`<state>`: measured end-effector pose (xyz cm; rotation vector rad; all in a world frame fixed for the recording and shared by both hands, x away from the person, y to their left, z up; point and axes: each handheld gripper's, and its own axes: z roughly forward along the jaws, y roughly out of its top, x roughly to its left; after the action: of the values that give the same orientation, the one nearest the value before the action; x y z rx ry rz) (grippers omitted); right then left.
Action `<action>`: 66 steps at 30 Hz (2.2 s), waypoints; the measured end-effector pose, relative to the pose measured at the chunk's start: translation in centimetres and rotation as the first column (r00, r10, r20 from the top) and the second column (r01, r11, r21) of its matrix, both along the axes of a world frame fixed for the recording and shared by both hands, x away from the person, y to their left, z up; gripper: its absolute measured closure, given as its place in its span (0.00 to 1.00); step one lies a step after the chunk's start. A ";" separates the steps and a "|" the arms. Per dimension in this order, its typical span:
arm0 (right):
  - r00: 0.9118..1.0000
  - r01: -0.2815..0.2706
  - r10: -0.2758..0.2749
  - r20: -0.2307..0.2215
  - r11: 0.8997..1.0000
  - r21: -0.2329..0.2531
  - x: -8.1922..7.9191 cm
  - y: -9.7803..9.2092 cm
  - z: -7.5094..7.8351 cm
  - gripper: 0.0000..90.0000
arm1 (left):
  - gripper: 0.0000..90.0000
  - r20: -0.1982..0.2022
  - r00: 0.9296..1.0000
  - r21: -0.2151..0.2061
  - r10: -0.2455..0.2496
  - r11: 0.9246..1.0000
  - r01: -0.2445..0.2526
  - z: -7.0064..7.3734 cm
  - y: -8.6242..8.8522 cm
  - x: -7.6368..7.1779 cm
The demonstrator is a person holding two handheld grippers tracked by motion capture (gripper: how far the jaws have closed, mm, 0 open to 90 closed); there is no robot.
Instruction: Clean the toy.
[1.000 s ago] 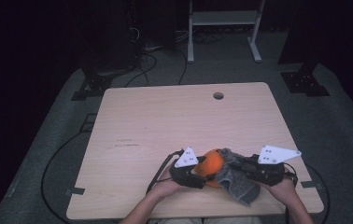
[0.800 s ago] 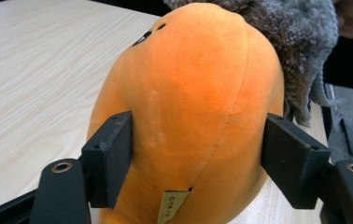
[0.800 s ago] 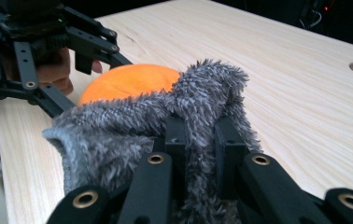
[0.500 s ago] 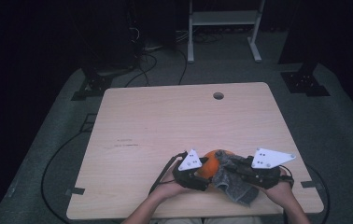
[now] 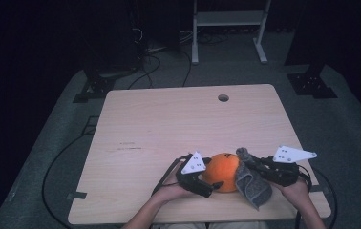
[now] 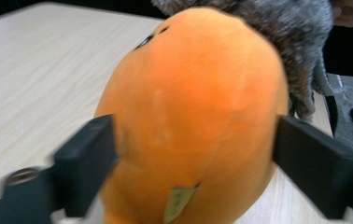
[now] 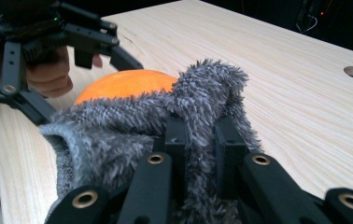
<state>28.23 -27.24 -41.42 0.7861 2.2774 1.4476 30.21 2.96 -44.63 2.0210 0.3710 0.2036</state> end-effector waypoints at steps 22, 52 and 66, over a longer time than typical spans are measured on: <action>0.994 -0.057 0.059 0.097 0.998 -0.022 0.6 6.1 1.7 0.87 | 0.24 0.271 0.955 0.235 0.121 0.954 -0.188 0.7 -0.4 -0.6; 0.998 -0.023 0.034 0.060 0.983 -0.181 -1.2 3.5 -0.8 0.87 | 0.27 0.008 0.992 0.031 0.123 0.992 -0.123 0.6 2.0 0.7; 0.981 -0.186 0.191 -0.012 0.939 -0.290 3.1 9.8 3.5 0.87 | 0.37 0.148 0.987 0.139 0.057 0.987 -0.078 0.1 1.4 -1.1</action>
<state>31.31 -17.43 -37.90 0.4762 2.5314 1.1465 29.13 4.33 -44.56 2.1222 0.3419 0.4271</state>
